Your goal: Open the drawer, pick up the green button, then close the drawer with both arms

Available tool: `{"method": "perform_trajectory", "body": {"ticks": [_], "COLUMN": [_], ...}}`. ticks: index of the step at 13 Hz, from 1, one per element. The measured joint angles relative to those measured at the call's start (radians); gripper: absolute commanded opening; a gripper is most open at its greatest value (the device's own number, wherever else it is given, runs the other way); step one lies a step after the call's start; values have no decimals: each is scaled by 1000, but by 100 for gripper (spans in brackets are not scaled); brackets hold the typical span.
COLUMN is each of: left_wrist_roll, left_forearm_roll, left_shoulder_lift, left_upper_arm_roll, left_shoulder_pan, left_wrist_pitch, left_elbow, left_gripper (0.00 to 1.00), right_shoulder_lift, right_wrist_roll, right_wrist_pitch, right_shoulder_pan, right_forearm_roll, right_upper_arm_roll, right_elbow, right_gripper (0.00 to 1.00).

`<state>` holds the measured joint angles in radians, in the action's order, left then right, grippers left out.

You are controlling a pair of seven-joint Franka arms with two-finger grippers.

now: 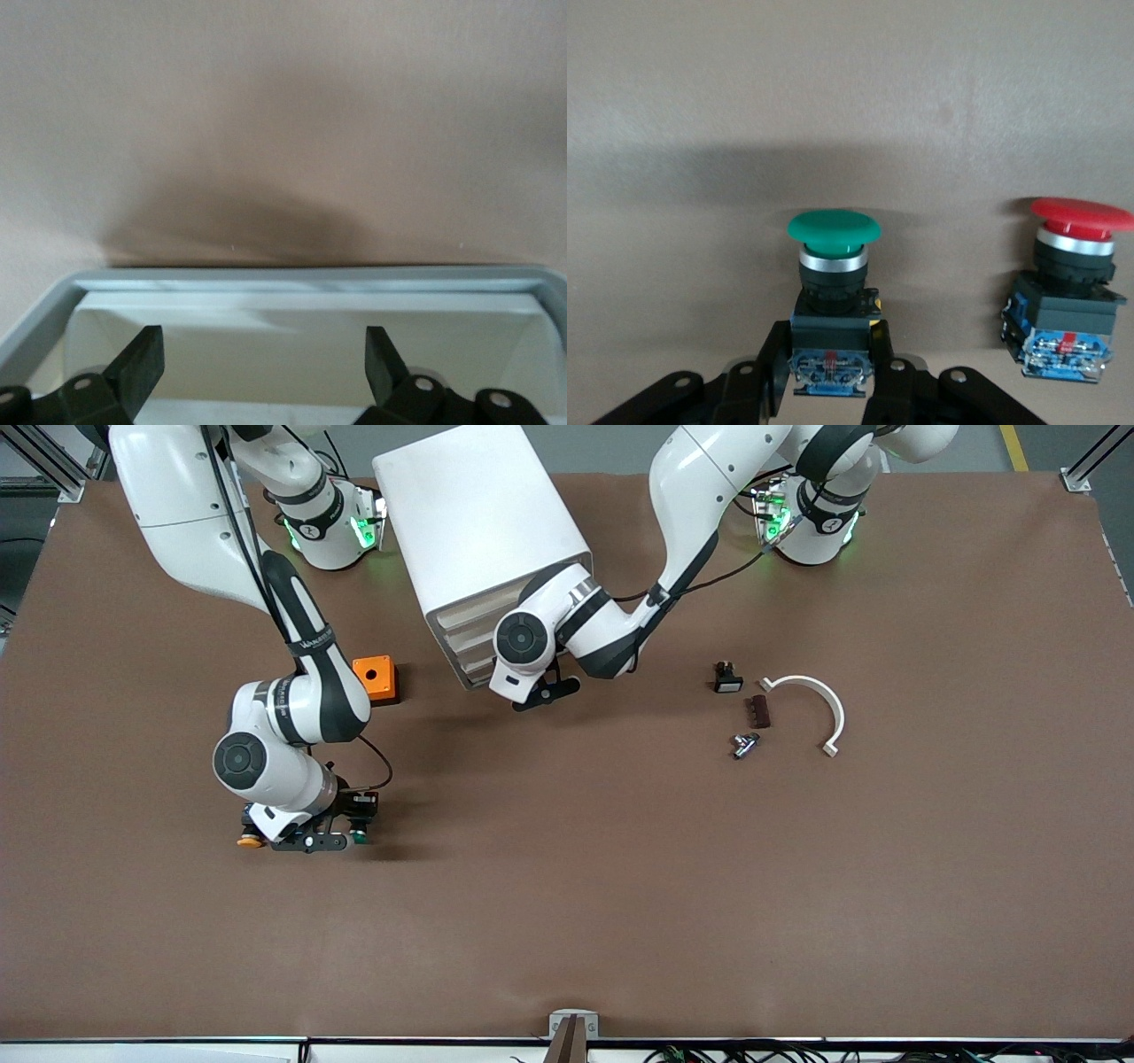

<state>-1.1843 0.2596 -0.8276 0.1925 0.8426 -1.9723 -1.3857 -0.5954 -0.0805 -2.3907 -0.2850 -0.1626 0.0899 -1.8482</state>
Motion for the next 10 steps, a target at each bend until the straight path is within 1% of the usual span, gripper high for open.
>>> {"method": "perform_trajectory", "body": {"ticks": [1, 3, 4, 5, 7, 8, 10], "left_wrist_roll": [-6, -9, -9, -10, -10, -10, -9], "left_forearm_roll": [-2, -1, -1, -1, -27, -68, -207], "left_shoulder_lift": [0, 0, 1, 2, 19, 34, 78], "left_upper_arm_roll": [-4, -6, -7, -10, -50, -71, -92], "left_shoulder_pan": [11, 12, 12, 11, -5, -28, -104], "left_wrist_pitch": [-2, -3, -3, -3, -3, -3, 33], "left_elbow": [0, 0, 0, 1, 7, 11, 16], "left_gripper": [100, 100, 100, 100, 100, 100, 100], "right_shoulder_lift": [0, 0, 0, 0, 6, 14, 39], "right_wrist_roll": [4, 7, 7, 7, 6, 6, 5], "right_wrist_pitch": [-4, -6, -6, -7, -5, 21, 106], "right_shoulder_pan": [0, 0, 0, 1, 9, 18, 49], "right_forearm_roll": [0, 0, 0, 0, 0, 0, 0], "right_upper_arm_roll": [0, 0, 0, 0, 1, 2, 3], "right_elbow": [-9, -11, -10, -8, 9, 29, 98], "right_gripper": [13, 73, 100, 100, 100, 100, 100]}}
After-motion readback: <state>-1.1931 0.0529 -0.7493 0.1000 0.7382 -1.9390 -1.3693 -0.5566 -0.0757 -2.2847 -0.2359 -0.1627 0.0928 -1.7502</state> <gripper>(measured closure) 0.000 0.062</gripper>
